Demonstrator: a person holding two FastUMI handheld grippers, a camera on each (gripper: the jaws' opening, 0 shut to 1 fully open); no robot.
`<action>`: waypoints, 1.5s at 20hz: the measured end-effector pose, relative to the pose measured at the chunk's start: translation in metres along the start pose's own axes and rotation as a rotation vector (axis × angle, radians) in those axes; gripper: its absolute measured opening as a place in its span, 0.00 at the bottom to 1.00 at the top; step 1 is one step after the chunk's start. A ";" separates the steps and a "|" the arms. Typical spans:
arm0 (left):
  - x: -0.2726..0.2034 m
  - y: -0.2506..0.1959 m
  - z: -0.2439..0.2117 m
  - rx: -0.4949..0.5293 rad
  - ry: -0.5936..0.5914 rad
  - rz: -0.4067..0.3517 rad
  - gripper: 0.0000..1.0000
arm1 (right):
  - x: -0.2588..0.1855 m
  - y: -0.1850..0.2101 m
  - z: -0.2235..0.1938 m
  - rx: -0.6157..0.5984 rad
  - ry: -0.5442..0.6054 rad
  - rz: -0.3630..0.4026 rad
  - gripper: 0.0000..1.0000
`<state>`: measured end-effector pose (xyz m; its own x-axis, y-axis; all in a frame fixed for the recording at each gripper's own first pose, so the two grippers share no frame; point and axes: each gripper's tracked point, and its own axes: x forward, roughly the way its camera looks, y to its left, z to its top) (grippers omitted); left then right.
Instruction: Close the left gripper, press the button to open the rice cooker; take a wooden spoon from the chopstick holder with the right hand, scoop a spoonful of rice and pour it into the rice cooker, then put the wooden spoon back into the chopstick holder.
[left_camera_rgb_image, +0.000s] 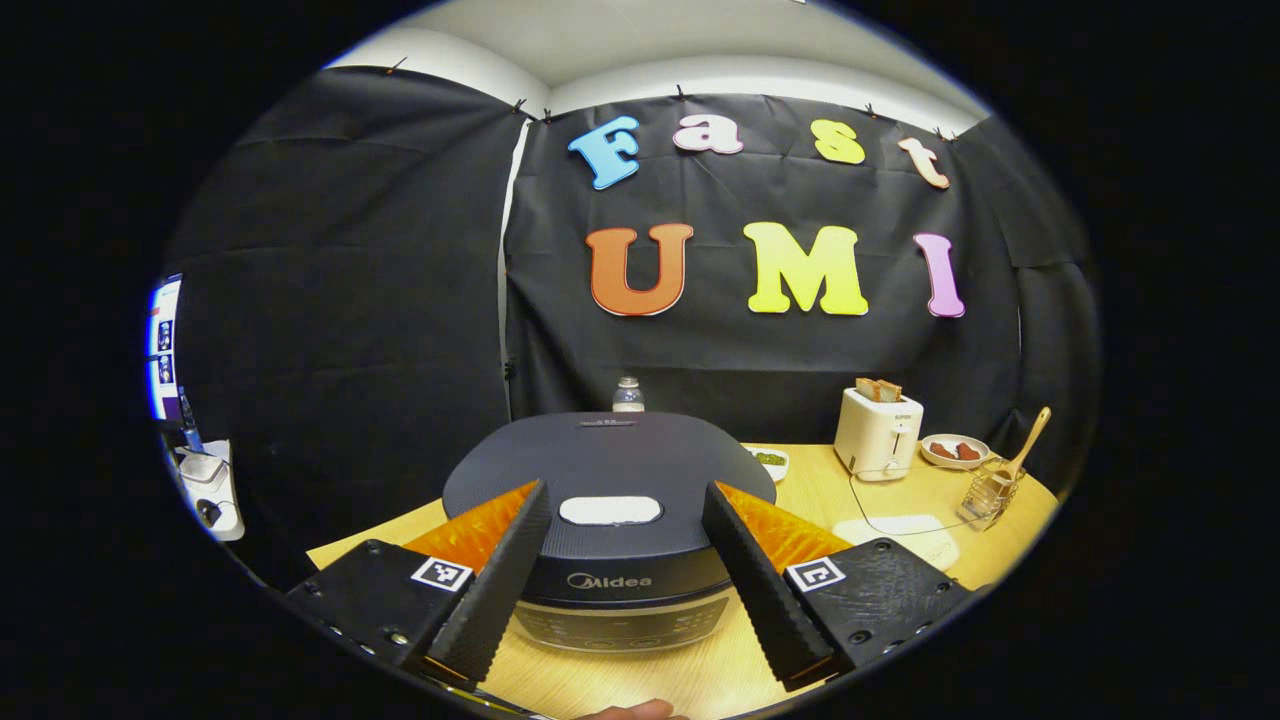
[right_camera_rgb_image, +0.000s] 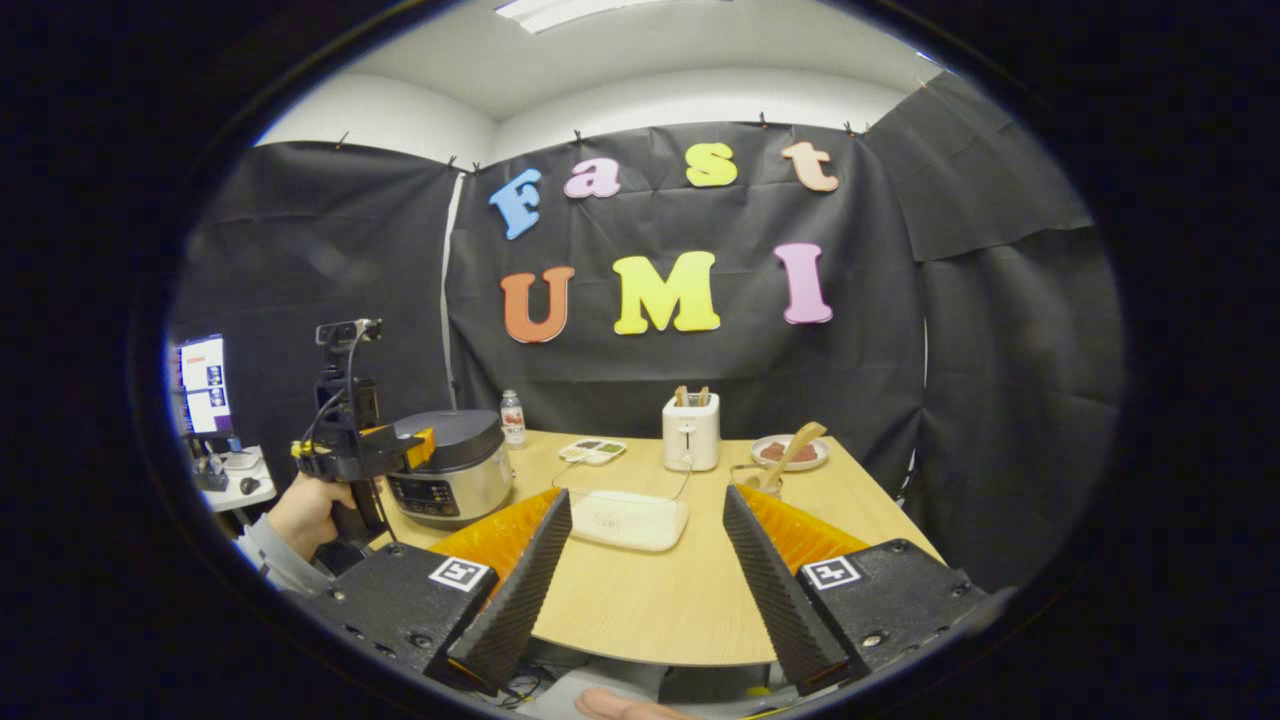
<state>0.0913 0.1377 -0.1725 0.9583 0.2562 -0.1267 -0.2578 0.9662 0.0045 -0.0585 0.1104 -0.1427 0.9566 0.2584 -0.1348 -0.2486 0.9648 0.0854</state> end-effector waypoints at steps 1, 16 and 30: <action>0.001 0.000 -0.001 0.003 0.004 0.002 0.99 | 0.000 -0.001 0.001 0.001 0.000 -0.002 0.99; -0.064 -0.024 0.039 0.080 0.081 -0.035 0.95 | -0.008 -0.006 0.023 0.010 -0.043 -0.031 0.98; -0.199 -0.116 0.080 0.085 -0.065 -0.258 0.95 | -0.016 -0.019 0.034 0.011 -0.060 -0.055 0.98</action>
<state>-0.0593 -0.0229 -0.0685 0.9975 0.0005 -0.0710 0.0041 0.9979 0.0643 -0.0638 0.0865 -0.1083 0.9763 0.2011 -0.0798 -0.1939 0.9769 0.0902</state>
